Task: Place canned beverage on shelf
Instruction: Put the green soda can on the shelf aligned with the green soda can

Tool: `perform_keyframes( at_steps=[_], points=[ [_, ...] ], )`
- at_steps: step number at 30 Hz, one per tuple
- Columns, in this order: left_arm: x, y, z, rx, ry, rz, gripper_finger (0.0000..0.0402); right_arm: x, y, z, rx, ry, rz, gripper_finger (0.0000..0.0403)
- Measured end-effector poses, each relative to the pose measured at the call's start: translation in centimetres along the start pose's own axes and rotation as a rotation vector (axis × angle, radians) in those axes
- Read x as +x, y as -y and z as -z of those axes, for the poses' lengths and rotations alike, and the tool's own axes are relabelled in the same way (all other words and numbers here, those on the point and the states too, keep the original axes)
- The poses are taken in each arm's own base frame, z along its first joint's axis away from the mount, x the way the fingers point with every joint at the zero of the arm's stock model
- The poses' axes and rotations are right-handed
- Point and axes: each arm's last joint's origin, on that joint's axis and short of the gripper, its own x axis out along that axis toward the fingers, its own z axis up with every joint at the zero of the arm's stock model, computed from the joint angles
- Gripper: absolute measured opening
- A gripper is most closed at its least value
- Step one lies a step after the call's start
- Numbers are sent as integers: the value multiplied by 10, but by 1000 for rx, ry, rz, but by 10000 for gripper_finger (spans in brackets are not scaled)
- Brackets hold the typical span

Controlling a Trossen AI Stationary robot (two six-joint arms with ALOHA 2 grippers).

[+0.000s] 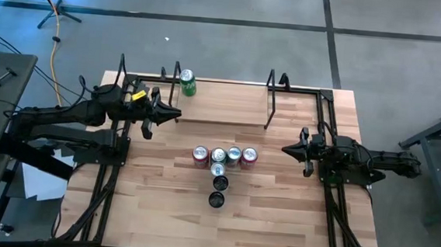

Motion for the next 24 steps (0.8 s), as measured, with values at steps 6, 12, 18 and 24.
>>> perform_keyframes(
  at_steps=[6,12,18,24],
  points=[
    [0,1,0,74,-5,40,0,0,0,0,0,0,0,0],
    [0,1,0,94,-9,40,0,0,0,0,0,0,2,0],
    [0,1,0,13,-5,42,0,0,1,-3,48,46,62,0],
    [0,1,-1,-25,-3,43,0,-7,-3,-34,495,406,-1,0]
  ],
)
